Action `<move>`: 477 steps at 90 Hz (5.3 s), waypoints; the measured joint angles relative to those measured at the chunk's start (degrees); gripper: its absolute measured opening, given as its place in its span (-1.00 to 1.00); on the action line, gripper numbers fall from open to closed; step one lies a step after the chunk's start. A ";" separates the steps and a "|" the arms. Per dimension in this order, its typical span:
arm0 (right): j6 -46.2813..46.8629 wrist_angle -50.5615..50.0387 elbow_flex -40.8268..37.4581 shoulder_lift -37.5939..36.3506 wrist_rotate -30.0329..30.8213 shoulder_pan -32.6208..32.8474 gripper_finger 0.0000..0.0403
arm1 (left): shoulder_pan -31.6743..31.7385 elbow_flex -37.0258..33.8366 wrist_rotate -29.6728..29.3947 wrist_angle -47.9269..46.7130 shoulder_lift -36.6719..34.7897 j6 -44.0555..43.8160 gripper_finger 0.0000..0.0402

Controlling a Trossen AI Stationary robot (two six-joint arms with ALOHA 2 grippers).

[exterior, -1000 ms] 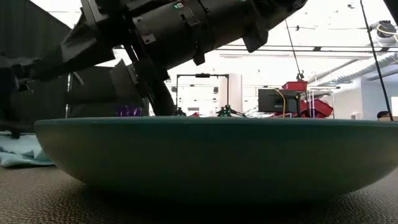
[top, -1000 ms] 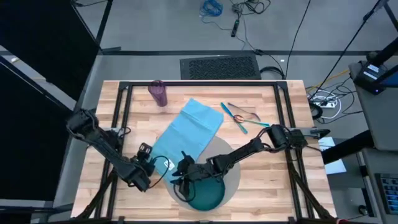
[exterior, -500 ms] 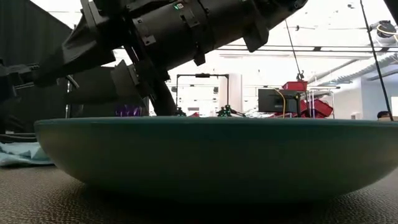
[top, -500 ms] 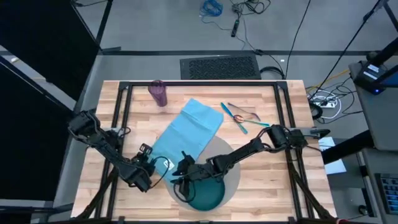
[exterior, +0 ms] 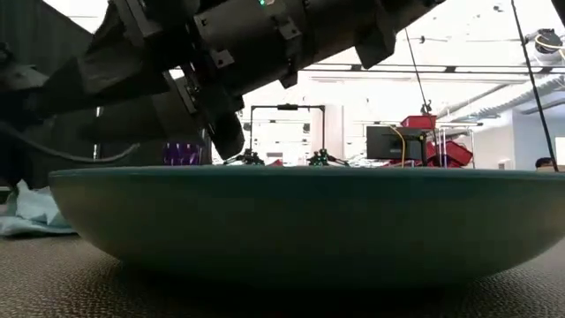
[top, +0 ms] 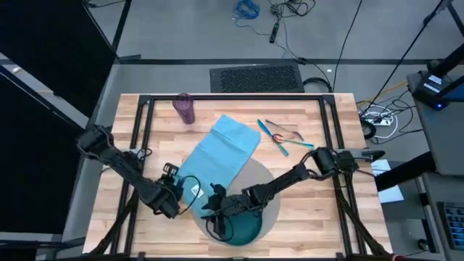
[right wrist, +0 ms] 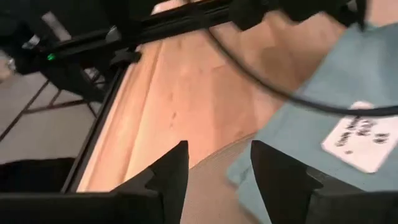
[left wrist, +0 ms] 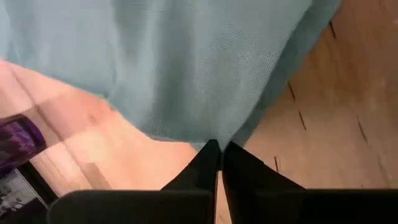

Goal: Set table place
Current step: Fold the blue table napkin

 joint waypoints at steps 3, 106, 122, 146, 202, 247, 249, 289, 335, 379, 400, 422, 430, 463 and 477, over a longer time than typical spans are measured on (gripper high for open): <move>-0.45 -0.21 -0.02 0.19 0.12 -0.09 -0.13 | 0.16 0.01 -0.02 0.51 -0.38 -0.02 -1.00; -1.94 -17.32 6.10 3.27 -1.09 -0.23 0.04 | 0.51 0.02 -0.82 1.81 -0.56 -1.51 -1.00; -1.17 -18.46 6.10 3.27 0.51 -0.07 0.03 | 0.51 0.02 -0.80 2.44 -0.56 -1.49 -1.00; -0.61 -19.15 6.25 3.60 1.03 -0.05 0.02 | 0.51 0.02 -0.82 3.25 -0.56 -1.49 -1.00; -0.99 -19.41 6.19 3.78 2.30 0.11 -0.73 | 0.51 0.02 -1.23 3.28 -0.56 -1.53 -1.00; -5.55 -25.28 12.51 3.80 4.49 0.20 -1.00 | 0.51 0.02 -3.96 3.13 -1.67 -2.83 -1.00; -5.89 -26.72 13.76 3.80 4.58 0.19 -1.00 | 0.48 0.04 -4.31 3.10 -2.05 -3.06 -1.00; -5.01 -61.34 35.93 3.62 14.20 0.86 -1.00 | -3.32 7.17 -16.48 -12.77 -10.87 -13.63 -1.00; 2.92 -84.21 47.01 3.49 24.49 2.16 -1.00 | -2.09 16.09 -29.91 -20.85 -10.98 -12.65 -1.00; 13.64 -106.89 48.59 3.14 30.45 -0.64 -1.00 | 14.31 16.09 -34.55 0.85 -10.96 14.83 -1.00; 9.71 -108.24 48.28 -1.58 30.18 -4.31 -1.00 | 21.51 13.76 -29.64 10.49 -10.96 26.02 -1.00; 6.12 -102.99 31.99 -10.17 24.64 -9.23 -1.00 | 27.30 9.91 -25.73 19.13 -10.96 32.87 -1.00; 3.84 -92.29 18.93 -16.39 20.29 -11.15 -1.00 | 28.65 8.86 -25.53 21.97 -10.95 35.73 -1.00; -5.35 -48.20 -26.08 -47.51 1.79 -24.61 -1.00 | 41.22 8.55 -10.21 38.43 -10.92 47.52 -1.00; -8.36 -41.89 -33.30 -49.76 -3.13 -29.36 -1.00 | 46.95 8.55 -5.94 39.49 -10.21 47.87 -1.00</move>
